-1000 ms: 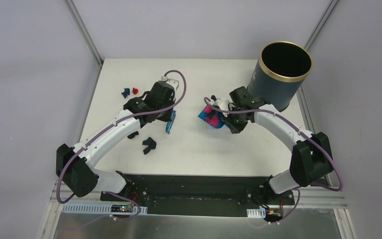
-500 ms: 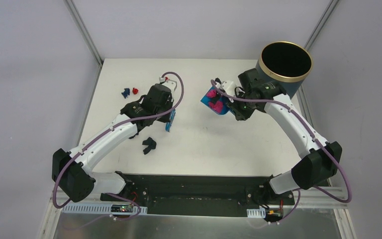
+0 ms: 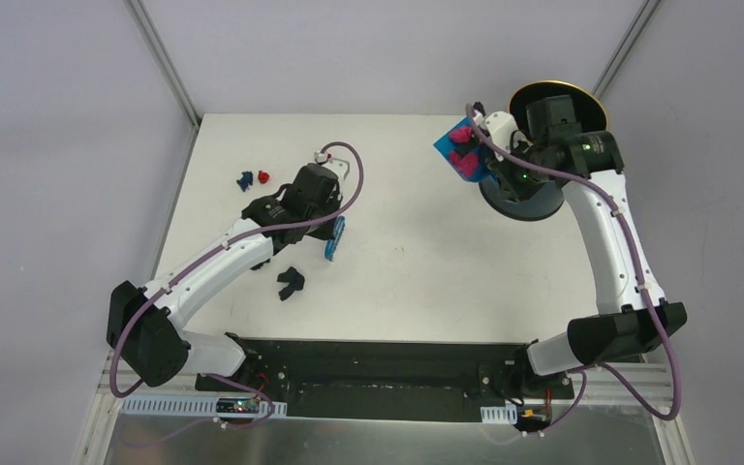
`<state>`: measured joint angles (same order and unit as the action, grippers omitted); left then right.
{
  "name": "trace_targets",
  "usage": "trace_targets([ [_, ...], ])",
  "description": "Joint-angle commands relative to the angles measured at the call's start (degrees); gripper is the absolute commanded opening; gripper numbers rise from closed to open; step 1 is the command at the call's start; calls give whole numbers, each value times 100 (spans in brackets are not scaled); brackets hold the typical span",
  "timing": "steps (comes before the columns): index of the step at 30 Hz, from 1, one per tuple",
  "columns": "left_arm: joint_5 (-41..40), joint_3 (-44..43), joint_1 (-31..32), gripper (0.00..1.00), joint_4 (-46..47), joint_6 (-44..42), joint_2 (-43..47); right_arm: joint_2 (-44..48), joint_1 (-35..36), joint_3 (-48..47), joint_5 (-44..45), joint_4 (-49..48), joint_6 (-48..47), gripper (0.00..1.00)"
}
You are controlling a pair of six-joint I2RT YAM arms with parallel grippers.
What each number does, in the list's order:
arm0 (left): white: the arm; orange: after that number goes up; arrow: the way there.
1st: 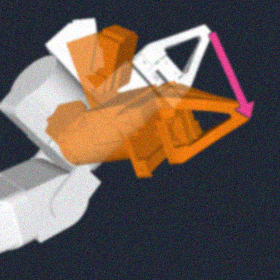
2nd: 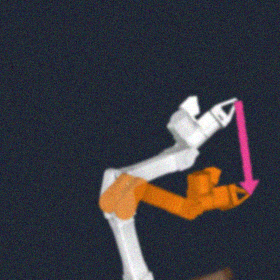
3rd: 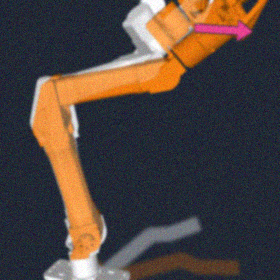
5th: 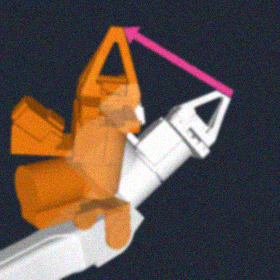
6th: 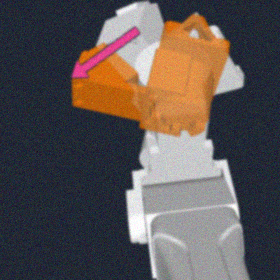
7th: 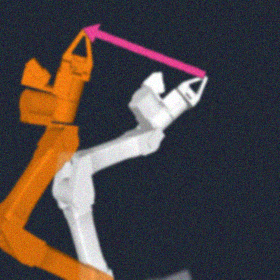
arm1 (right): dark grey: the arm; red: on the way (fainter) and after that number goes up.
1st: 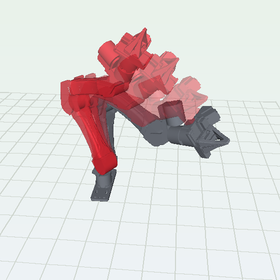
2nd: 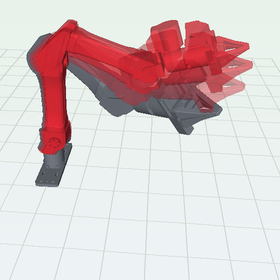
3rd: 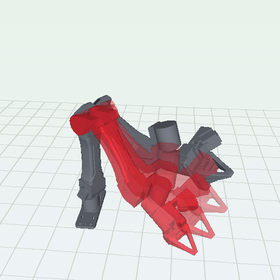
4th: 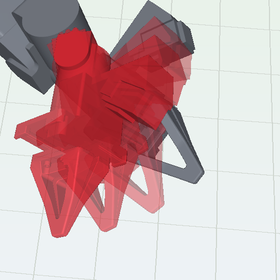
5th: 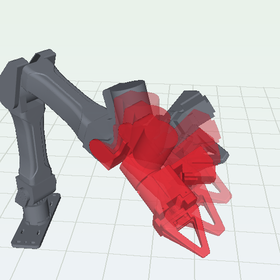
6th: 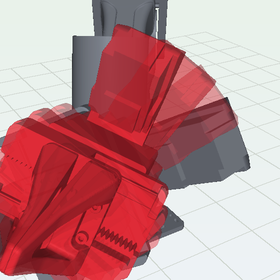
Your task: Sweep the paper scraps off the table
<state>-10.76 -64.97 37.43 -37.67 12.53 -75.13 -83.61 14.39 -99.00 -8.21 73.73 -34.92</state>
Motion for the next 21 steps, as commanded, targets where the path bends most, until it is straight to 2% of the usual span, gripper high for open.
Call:
trace_targets([
  [1, 342, -151, -8, 0, 95, -73, -120, -60, -282, -849, -28, 602, 15, 0],
  [14, 738, -319, -8, 0, -77, -77, -394, -1130, -1927, -2793, 300, 1017, 631, 0],
  [21, 856, -358, -3, 0, -118, -91, -418, -1479, -2302, -3021, 1390, 595, 697, 0],
])
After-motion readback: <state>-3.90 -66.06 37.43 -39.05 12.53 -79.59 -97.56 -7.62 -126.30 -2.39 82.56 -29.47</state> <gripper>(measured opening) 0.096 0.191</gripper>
